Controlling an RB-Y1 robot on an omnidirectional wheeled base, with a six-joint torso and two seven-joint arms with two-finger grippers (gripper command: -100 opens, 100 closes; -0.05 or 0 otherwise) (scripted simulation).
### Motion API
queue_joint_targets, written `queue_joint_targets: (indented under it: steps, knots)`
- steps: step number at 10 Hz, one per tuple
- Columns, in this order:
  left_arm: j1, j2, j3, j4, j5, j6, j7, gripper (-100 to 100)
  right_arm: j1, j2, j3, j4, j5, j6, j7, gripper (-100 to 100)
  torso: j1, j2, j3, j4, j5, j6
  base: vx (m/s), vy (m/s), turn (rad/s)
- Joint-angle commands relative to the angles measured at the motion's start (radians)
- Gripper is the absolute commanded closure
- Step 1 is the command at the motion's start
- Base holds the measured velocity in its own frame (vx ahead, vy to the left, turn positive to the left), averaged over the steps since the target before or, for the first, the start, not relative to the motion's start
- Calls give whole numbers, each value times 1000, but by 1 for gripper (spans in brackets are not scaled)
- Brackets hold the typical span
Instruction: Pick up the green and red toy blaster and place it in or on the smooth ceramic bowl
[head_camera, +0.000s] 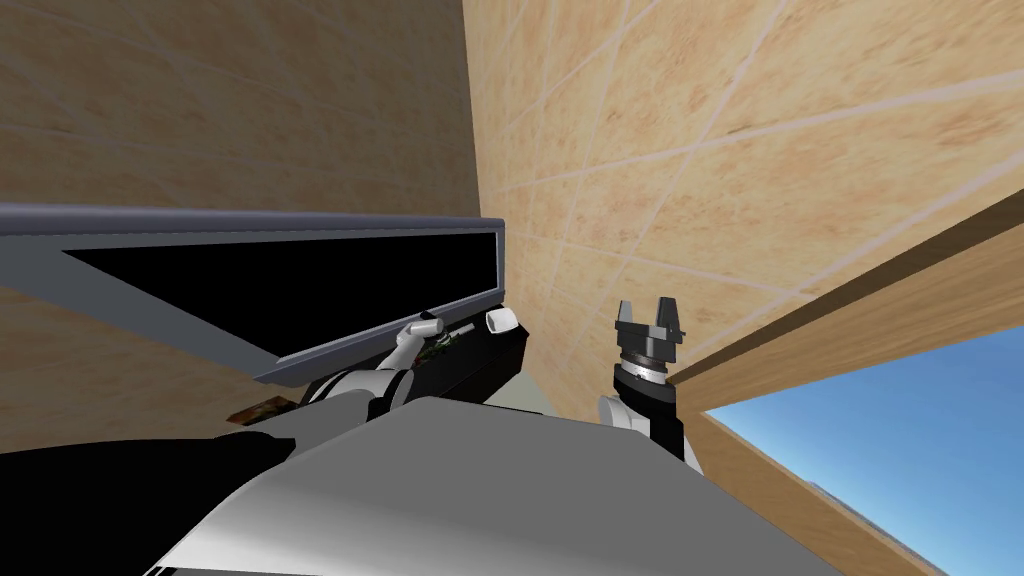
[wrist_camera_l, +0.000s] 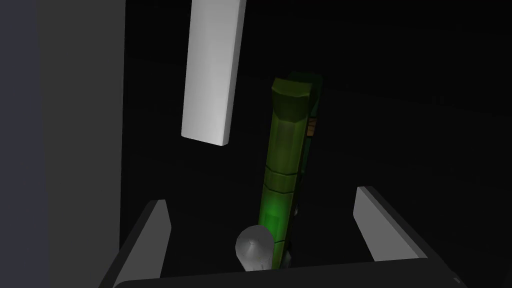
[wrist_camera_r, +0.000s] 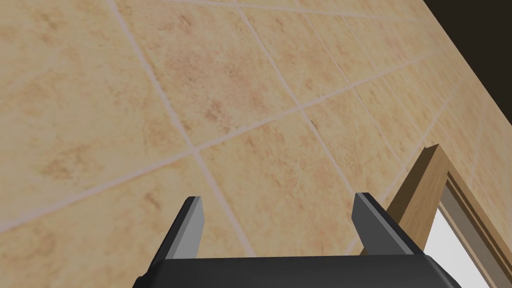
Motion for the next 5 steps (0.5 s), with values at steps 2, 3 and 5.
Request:
queue_joint_targets:
  steps: [2,3,5]
  knots:
    - [-16,24,6,60,-11,43,4,-100,0,0,0,0,0,0,0,0,0,0,0,0,0,0,-15,17,-52]
    - [-19,31,8,73,-14,52,5,-100,0,0,0,0,0,0,0,0,-1,0,0,0,0,0,-10,12,-36]
    - [-21,28,7,76,-10,40,1,0,0,0,0,0,0,0,0,0,-1,-1,0,0,0,0,0,0,0]
